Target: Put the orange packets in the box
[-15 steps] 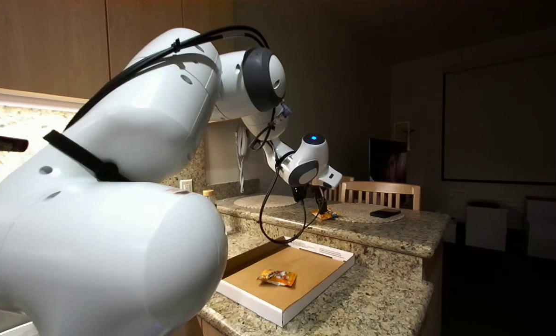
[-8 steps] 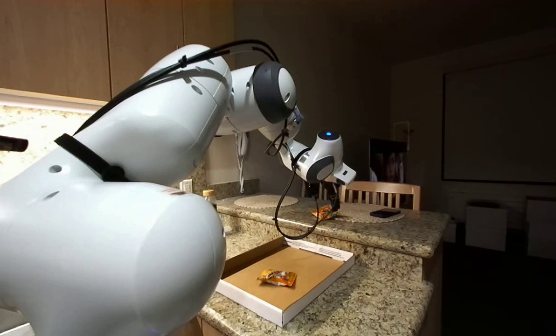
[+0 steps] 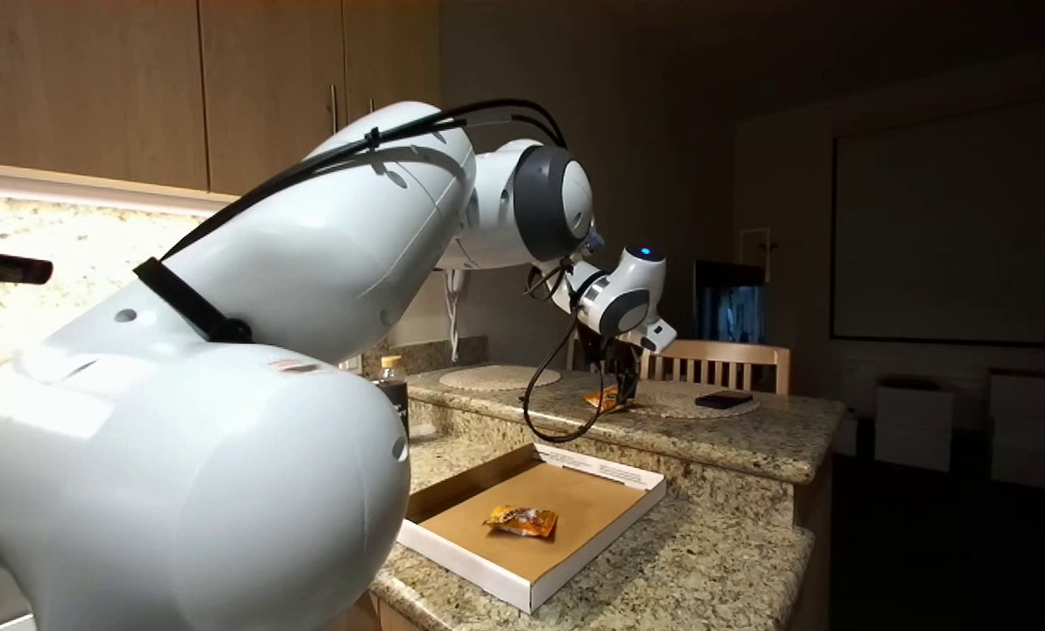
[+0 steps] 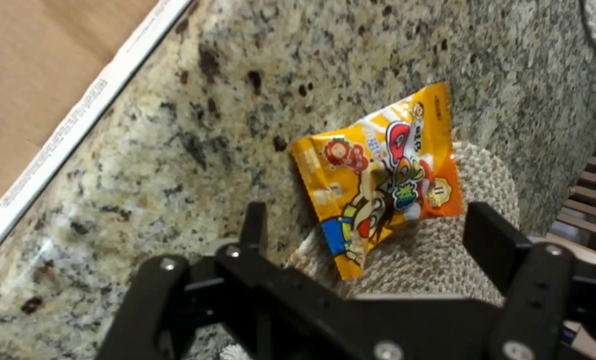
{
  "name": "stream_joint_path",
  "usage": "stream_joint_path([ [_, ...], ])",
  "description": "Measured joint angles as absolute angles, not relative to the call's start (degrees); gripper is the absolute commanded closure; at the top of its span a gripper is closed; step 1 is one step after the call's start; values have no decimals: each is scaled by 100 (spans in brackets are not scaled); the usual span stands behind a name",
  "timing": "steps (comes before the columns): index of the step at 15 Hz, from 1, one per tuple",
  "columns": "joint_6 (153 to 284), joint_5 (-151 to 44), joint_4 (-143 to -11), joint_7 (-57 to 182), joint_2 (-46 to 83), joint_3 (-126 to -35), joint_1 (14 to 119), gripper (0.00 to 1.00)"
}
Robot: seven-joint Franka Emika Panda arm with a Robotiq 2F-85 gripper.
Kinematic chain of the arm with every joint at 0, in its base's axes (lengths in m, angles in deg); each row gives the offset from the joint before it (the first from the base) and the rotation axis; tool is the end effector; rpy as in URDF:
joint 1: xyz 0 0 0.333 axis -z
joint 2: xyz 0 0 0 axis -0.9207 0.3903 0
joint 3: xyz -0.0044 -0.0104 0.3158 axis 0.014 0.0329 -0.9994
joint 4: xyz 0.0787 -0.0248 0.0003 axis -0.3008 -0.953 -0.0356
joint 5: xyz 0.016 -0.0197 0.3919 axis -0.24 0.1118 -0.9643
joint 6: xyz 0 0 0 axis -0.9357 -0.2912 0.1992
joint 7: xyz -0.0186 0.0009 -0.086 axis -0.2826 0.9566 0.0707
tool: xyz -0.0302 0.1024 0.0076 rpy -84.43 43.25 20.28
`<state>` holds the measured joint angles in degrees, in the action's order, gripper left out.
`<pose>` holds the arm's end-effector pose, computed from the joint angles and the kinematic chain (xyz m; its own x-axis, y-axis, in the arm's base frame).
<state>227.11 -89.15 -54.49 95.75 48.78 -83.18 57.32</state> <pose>0.7843 0.1176 0.3341 0.6404 -0.7679 -0.0144 -0.6314 -0.5157 -0.5792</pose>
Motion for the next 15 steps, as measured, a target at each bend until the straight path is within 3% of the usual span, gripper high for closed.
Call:
stream_joint_path([
  [5,21675,-8424,-4843,10439,5137,-8349,5824,0],
  [15,21618,-7915,-3819,12008,5831,-8337,5826,0],
])
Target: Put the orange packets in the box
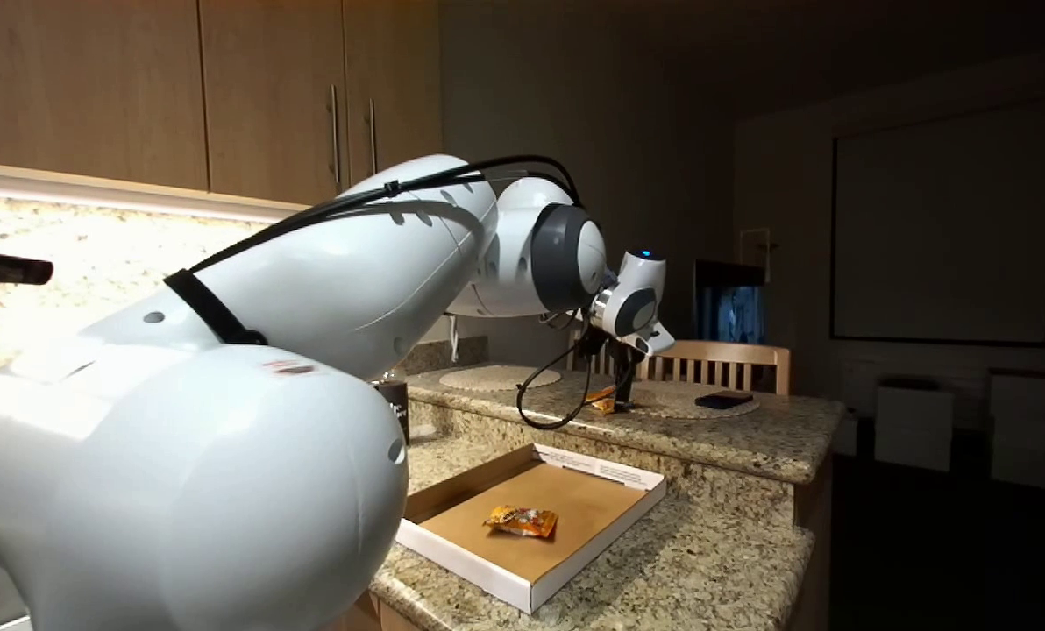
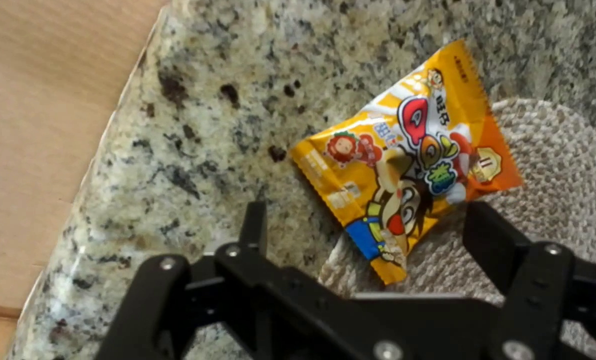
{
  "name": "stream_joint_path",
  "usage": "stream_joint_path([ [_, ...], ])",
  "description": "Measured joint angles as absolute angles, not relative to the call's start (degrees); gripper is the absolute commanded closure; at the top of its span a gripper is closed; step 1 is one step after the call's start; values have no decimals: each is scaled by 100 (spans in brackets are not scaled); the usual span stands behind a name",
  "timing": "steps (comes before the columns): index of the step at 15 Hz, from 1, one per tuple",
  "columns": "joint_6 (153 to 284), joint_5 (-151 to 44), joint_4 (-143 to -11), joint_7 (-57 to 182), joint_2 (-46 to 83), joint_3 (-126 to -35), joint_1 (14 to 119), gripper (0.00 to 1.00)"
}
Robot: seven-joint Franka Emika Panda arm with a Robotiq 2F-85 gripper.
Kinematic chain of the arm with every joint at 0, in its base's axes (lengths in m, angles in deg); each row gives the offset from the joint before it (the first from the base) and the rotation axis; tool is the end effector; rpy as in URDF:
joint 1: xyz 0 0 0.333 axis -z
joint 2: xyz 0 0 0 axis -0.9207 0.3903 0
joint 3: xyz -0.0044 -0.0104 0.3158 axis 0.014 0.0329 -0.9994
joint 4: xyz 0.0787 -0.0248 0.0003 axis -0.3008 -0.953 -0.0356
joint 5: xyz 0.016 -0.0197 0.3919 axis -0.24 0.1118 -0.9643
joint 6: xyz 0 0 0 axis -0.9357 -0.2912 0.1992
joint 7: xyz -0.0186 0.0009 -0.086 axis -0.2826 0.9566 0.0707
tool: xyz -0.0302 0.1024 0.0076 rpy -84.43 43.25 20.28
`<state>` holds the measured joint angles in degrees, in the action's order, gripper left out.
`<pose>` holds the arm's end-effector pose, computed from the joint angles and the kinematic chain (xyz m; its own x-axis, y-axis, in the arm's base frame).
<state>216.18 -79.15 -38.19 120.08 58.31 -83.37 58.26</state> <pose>0.8113 0.1233 0.3230 0.4404 -0.8857 -0.1470 -0.8229 -0.3328 -0.4605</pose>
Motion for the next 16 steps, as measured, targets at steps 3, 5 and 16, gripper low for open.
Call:
stream_joint_path([
  [3,21497,-7695,-3596,12485,5936,-8311,5828,0],
  [5,21302,-7603,-3457,12662,5980,-8311,5829,0],
  [16,20594,-7427,-2946,12845,6159,-8319,5840,0],
])
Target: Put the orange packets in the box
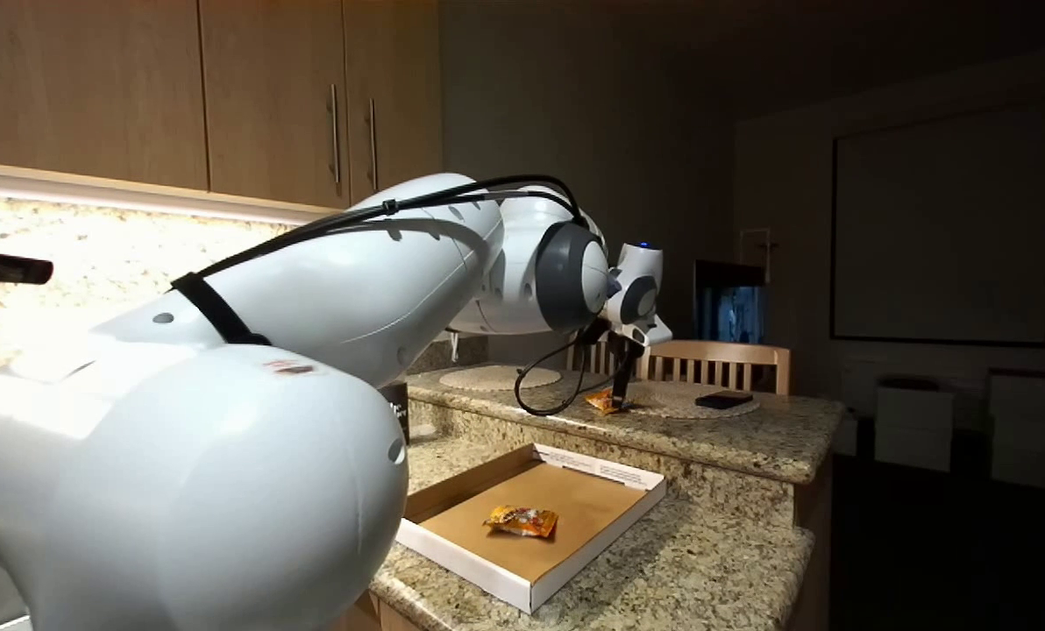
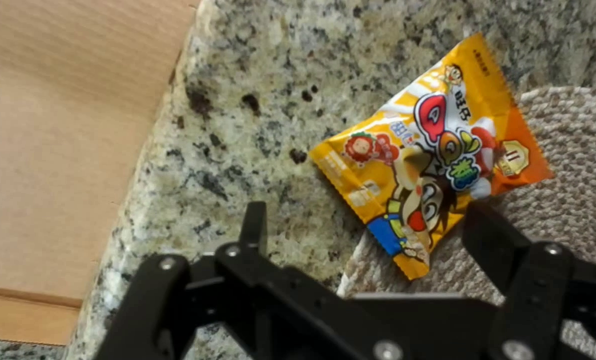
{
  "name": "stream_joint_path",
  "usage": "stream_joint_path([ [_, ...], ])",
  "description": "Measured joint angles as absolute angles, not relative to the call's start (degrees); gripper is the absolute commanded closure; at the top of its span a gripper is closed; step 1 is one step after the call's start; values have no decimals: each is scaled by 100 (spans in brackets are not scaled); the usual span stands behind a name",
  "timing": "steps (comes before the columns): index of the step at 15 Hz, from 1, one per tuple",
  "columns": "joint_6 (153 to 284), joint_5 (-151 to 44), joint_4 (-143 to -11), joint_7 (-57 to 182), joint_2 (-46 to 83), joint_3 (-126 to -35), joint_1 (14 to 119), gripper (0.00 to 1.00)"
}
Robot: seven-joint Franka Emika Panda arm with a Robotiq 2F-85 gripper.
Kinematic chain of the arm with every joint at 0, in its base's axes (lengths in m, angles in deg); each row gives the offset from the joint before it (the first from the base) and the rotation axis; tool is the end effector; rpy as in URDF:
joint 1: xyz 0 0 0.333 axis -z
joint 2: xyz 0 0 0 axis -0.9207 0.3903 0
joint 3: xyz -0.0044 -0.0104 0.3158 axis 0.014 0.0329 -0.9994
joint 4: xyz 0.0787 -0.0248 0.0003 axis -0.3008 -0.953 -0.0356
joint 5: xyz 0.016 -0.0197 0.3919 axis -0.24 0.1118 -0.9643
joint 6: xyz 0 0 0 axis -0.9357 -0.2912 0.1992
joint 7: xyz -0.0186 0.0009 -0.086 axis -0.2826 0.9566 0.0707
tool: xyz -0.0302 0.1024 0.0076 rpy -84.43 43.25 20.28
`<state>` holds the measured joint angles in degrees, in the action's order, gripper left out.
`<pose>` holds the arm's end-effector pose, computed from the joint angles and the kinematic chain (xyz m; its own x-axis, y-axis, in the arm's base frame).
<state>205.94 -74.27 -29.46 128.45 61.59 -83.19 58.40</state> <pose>0.8138 0.1271 0.3329 0.3769 -0.9114 -0.1650 -0.8838 -0.3006 -0.3584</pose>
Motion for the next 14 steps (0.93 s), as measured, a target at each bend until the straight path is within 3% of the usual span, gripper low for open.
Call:
stream_joint_path([
  [14,20473,-7386,-2663,12899,6490,-8296,5832,0],
])
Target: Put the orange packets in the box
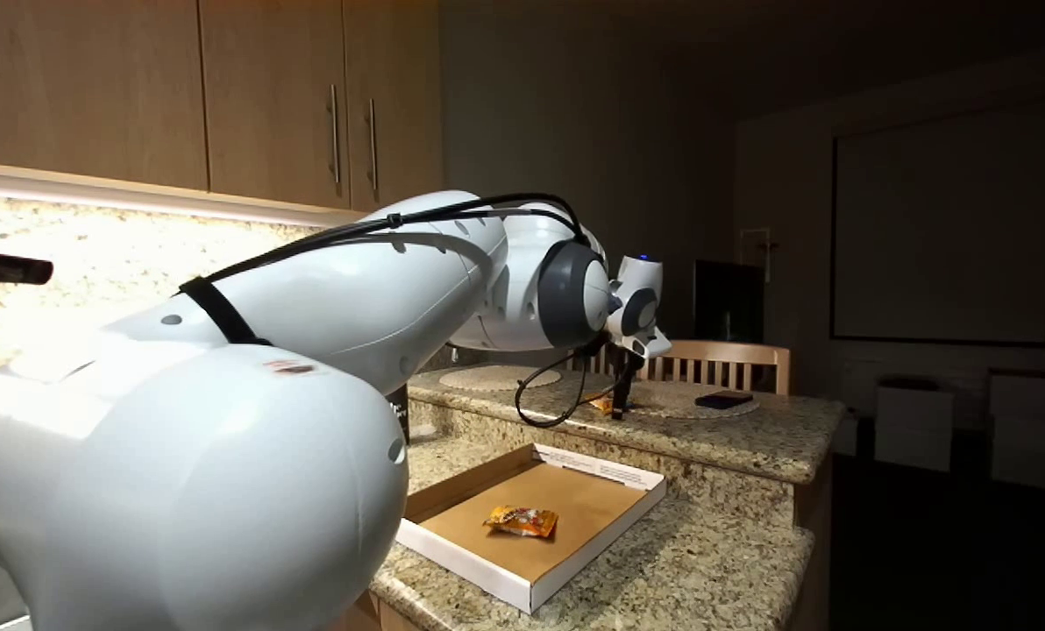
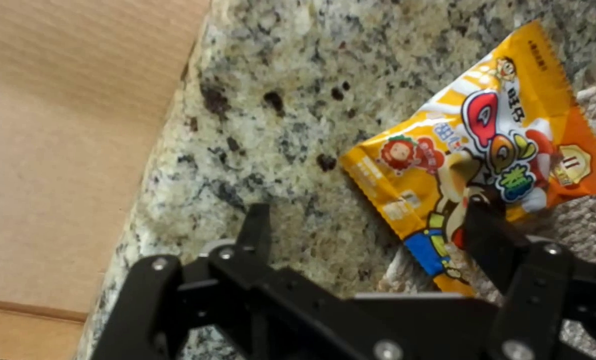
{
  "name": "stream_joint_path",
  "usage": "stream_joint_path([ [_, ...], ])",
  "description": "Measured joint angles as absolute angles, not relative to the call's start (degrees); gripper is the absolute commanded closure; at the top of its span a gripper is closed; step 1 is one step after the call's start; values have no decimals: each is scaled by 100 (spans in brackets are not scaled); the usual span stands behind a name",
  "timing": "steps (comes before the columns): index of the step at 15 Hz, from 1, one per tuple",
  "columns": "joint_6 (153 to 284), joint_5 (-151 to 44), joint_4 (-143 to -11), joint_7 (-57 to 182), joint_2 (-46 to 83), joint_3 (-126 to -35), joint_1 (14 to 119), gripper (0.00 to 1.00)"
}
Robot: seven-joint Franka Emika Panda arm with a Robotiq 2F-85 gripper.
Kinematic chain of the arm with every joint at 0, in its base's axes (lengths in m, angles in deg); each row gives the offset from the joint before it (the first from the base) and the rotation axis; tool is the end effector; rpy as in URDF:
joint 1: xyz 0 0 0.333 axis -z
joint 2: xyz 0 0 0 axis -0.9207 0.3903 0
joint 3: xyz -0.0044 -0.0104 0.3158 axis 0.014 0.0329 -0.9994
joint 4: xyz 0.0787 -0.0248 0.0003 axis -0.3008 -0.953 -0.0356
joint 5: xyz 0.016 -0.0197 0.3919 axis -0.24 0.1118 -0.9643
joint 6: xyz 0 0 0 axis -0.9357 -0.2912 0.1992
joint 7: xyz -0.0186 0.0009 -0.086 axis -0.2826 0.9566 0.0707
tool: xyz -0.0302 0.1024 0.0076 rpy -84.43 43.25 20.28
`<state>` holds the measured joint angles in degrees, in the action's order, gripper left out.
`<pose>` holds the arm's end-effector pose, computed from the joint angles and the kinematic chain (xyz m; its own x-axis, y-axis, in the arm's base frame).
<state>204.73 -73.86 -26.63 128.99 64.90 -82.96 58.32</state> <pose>0.8159 0.1279 0.3079 0.3715 -0.9135 -0.1661 -0.8942 -0.3038 -0.3288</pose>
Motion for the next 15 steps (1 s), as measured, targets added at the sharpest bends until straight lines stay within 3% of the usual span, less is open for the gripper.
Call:
stream_joint_path([
  [1,20390,-7363,-2585,12954,6525,-8296,5837,3],
  [2,20276,-7337,-2510,13010,6557,-8296,5844,26],
  [4,20060,-7299,-2370,13099,6613,-8279,5850,30],
  [10,19465,-7299,-2121,13154,6683,-8165,5851,71],
  [11,19382,-7299,-2088,13155,6691,-8150,5851,27],
  [13,19322,-7299,-2047,13155,6699,-8143,5851,29],
  [15,19321,-7299,-1985,13154,6709,-8148,5843,18],
])
